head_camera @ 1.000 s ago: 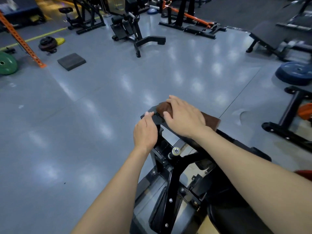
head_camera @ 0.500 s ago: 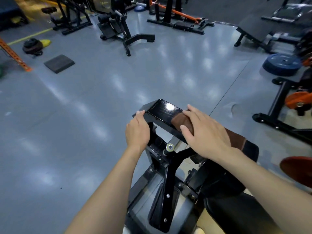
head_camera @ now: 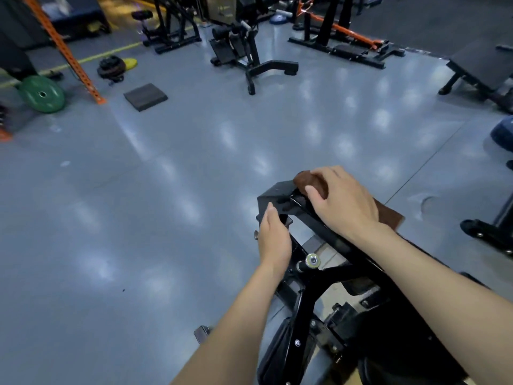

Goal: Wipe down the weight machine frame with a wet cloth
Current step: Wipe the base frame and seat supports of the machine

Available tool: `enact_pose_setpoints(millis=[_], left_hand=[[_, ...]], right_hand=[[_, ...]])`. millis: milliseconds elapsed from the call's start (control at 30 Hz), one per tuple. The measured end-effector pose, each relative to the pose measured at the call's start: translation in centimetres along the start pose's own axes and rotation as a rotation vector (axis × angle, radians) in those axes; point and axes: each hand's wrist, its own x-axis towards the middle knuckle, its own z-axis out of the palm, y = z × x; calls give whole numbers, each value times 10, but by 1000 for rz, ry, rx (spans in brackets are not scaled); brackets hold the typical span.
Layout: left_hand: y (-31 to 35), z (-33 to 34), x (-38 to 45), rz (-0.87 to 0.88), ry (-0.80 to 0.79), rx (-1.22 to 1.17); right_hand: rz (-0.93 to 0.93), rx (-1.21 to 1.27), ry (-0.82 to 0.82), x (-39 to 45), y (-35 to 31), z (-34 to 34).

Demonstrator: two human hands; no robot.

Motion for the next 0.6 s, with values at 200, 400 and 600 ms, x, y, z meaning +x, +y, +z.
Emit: enact_pose_setpoints(millis=[200, 400, 600], left_hand=[[0, 12, 6, -122, 3, -216], [1, 4, 6, -162, -48, -356], [-7, -20, 24, -305, -43, -557]], right_hand=[[-143, -106, -63, 10, -10, 8], [-163, -415, -357, 59, -63, 31], [-173, -692, -651, 92, -96, 58]])
